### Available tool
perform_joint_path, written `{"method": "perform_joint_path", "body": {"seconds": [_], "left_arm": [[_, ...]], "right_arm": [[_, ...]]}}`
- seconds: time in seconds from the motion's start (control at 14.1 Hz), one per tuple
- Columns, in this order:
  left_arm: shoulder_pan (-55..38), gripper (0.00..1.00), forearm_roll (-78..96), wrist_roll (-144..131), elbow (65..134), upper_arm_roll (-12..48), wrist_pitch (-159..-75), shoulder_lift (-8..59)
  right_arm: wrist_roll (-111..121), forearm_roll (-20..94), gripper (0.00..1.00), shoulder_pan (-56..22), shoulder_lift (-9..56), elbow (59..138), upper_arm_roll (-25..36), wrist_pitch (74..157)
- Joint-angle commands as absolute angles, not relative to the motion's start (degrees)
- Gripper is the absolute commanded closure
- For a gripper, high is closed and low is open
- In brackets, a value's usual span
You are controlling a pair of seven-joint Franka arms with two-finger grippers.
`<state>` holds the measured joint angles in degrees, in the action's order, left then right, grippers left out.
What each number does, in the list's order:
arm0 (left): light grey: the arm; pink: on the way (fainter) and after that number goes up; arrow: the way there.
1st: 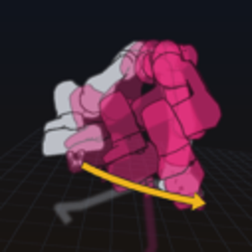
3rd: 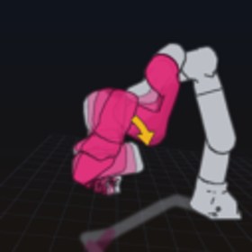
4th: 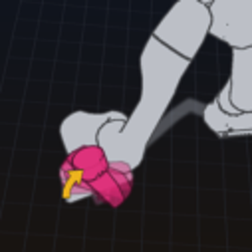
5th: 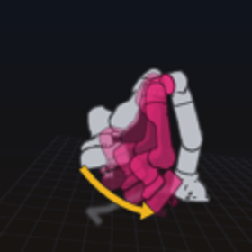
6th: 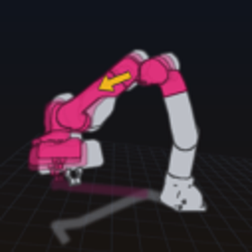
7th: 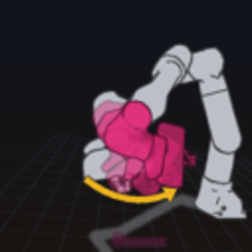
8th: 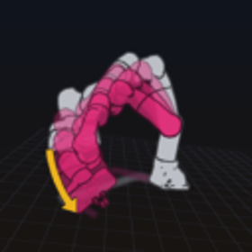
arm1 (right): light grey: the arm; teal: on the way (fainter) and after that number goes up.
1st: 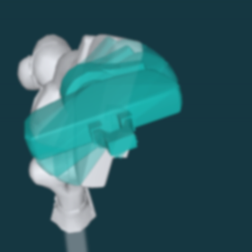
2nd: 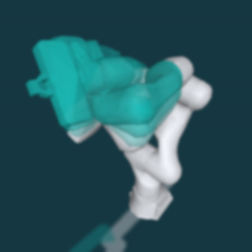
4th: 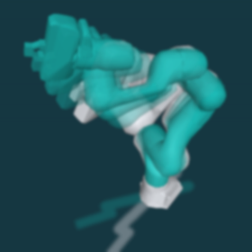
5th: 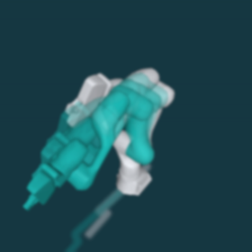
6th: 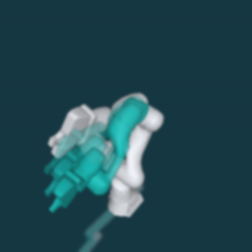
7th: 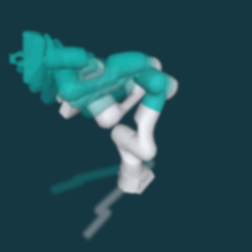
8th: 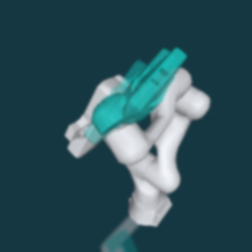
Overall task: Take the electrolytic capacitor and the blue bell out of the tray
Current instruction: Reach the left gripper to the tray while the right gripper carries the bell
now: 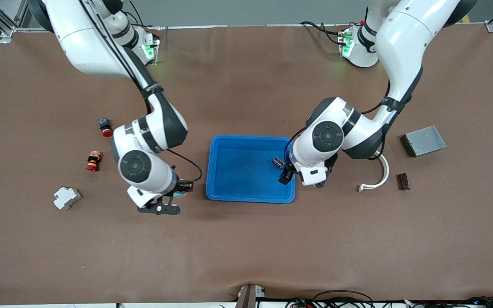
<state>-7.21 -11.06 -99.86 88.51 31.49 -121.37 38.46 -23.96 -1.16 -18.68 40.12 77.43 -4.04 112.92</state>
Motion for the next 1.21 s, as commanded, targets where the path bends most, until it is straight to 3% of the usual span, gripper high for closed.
{"method": "perform_joint_path", "body": {"seconds": [0.0, 0.71, 1.14], "left_arm": [[-8.9, 0.00, -14.8, -103.3, 87.1, 31.0, -121.9, 40.3], [-10.8, 0.00, -20.3, -107.0, 87.3, 30.4, -125.3, 45.8], [-13.2, 0.00, -20.3, -108.4, 87.3, 28.7, -125.4, 47.2]], "right_arm": [[-17.2, -1.1, 1.00, -15.3, 35.3, 84.5, -4.7, 115.3], [6.8, -1.0, 1.00, -3.0, 31.8, 101.1, -4.7, 133.4], [8.3, -0.4, 1.00, -2.4, 32.3, 105.1, -4.8, 140.5]]}}
